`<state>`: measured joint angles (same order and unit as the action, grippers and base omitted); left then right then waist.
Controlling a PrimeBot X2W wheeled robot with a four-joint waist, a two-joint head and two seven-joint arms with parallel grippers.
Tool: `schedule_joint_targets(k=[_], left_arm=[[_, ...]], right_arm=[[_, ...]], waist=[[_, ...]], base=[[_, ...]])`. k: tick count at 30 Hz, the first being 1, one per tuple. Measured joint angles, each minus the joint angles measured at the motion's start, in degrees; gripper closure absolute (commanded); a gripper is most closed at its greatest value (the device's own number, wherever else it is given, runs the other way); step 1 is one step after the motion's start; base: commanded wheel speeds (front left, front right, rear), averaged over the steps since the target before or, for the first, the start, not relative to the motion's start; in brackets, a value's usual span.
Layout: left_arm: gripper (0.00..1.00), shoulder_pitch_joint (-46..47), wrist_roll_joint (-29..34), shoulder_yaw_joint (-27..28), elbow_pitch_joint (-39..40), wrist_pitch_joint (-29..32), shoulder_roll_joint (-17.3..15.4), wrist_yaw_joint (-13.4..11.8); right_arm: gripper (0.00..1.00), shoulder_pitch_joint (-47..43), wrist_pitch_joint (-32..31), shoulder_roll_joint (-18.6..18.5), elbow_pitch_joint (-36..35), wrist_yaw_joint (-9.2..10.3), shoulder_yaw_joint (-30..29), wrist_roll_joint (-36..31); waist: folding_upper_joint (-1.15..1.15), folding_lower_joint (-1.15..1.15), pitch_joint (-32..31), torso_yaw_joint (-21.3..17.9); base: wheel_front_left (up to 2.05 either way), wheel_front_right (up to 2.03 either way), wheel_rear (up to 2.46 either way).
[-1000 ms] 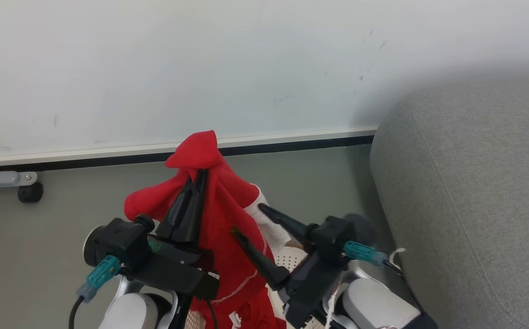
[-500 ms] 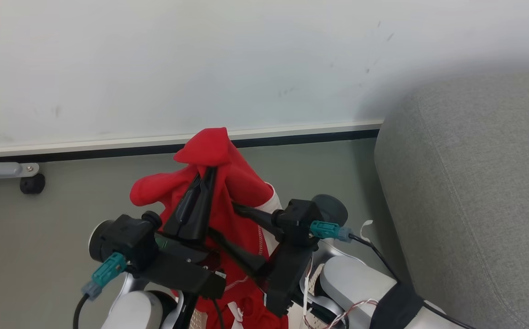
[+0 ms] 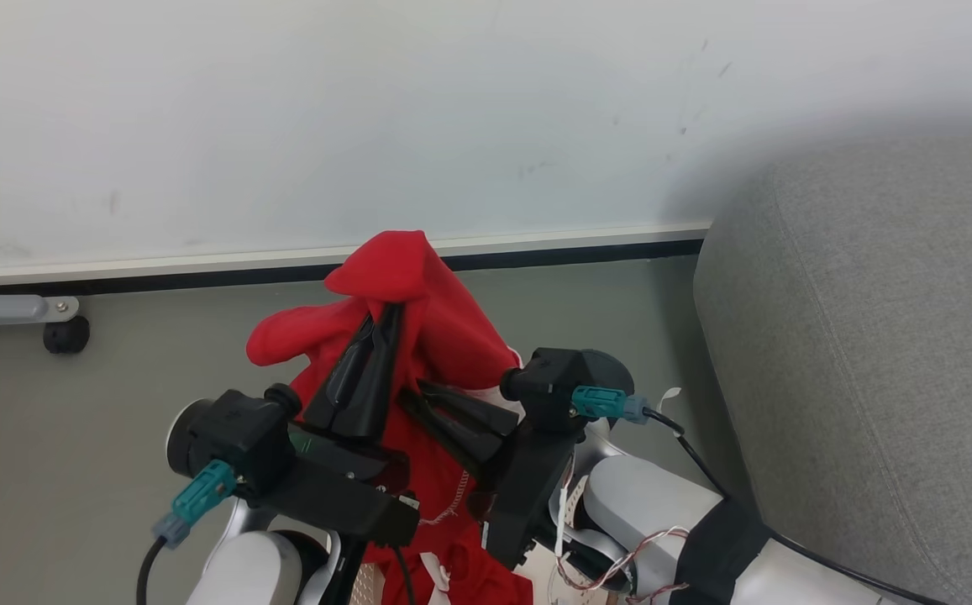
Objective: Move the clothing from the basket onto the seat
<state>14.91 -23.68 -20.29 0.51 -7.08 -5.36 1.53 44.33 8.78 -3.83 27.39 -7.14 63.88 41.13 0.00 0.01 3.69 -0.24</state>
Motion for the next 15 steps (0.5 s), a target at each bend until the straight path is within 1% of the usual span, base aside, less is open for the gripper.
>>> schedule_joint_targets(k=[2, 3, 5, 7, 12, 15], left_arm=[[1.00, 0.0, 0.0, 0.0, 0.0, 0.0, 0.0, 0.0], [0.95, 0.0, 0.0, 0.0, 0.0, 0.0, -0.1, 0.0], [0.57, 0.0, 0.0, 0.0, 0.0, 0.0, -0.1, 0.0], [0.00, 0.0, 0.0, 0.0, 0.1, 0.2, -0.3, 0.0], [0.00, -0.1, 0.0, 0.1, 0.6, 0.3, -0.8, 0.0], [0.00, -0.4, 0.3, 0.0, 0.9, 0.5, -1.8, 0.0]], right_arm=[[1.00, 0.1, 0.6, 0.0, 0.9, 0.00, 0.0, 0.5], [1.00, 0.2, 0.9, 0.0, 1.3, 0.00, 0.1, 0.8], [1.00, 0.8, 1.4, 0.0, 2.2, 0.00, 0.0, 1.6], [1.00, 1.2, 1.9, 0.0, 3.0, 0.00, -0.2, 1.9], [1.00, 1.6, 3.0, 0.1, 5.6, 0.00, -1.3, 2.9], [1.00, 2.2, 3.2, 0.0, 6.9, 0.00, -2.1, 3.7]], waist=[[0.00, 0.00, -0.1, 0.0], [0.00, 0.00, -0.1, 0.0], [0.00, 0.00, -0.2, 0.0], [0.00, 0.00, -0.2, -0.1], [0.00, 0.00, -0.4, -0.3], [0.00, 0.00, -0.4, -0.7]], base=[[0.00, 0.00, 0.00], [0.00, 0.00, 0.00], [0.00, 0.00, 0.00], [0.00, 0.00, 0.00], [0.00, 0.00, 0.00], [0.00, 0.00, 0.00]])
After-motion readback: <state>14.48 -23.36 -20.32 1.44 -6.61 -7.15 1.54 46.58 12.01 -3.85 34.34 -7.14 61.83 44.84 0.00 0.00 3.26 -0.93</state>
